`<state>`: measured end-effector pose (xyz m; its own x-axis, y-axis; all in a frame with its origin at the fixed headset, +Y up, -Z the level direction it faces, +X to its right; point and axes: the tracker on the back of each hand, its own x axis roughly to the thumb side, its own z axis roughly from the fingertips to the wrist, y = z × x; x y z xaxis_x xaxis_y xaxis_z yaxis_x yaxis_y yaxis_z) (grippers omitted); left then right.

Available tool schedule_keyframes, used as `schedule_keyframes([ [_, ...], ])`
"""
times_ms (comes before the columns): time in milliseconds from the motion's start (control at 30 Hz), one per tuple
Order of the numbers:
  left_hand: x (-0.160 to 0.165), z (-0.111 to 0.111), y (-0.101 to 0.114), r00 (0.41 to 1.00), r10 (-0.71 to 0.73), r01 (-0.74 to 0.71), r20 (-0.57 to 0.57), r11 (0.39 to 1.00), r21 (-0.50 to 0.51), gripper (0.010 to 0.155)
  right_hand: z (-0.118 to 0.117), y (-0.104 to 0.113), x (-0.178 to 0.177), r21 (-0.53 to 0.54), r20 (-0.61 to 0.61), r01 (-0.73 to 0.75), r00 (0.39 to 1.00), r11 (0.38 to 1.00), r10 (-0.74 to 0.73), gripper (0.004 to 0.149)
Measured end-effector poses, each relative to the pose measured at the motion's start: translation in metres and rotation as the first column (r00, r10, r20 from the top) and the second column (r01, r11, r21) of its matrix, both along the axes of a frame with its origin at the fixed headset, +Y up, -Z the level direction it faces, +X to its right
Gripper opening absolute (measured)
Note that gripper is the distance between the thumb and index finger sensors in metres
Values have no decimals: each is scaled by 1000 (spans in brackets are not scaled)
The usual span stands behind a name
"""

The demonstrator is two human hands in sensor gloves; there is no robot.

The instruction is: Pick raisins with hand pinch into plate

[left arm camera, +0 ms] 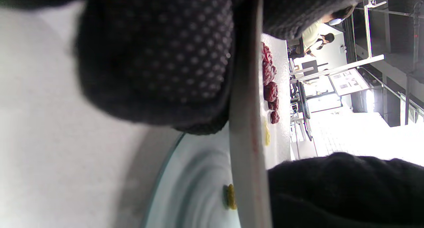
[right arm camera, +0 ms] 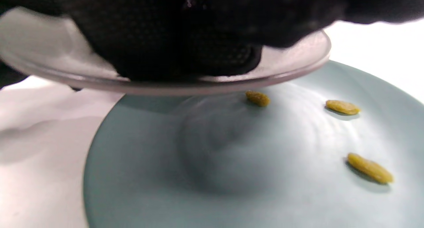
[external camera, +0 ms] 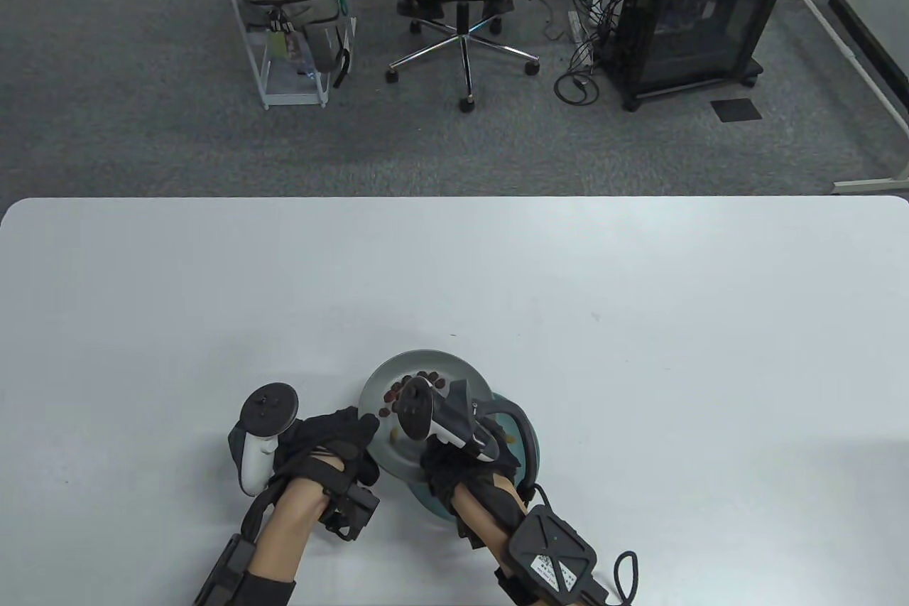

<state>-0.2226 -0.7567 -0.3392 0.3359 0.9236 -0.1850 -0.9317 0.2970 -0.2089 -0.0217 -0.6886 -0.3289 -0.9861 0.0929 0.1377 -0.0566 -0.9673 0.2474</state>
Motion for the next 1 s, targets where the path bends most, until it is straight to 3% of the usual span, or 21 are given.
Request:
schedule_keyframes([
  [733, -1, -2, -2, 1000, -9, 9, -7, 1000, -14, 52, -7, -3, 0, -1, -11, 34, 999, 999, -34, 51],
  [1000, -8, -3, -1, 999, -6, 6, -39, 1000, -12, 52, -1, 18, 18, 12, 0, 140, 990, 990, -140, 50],
])
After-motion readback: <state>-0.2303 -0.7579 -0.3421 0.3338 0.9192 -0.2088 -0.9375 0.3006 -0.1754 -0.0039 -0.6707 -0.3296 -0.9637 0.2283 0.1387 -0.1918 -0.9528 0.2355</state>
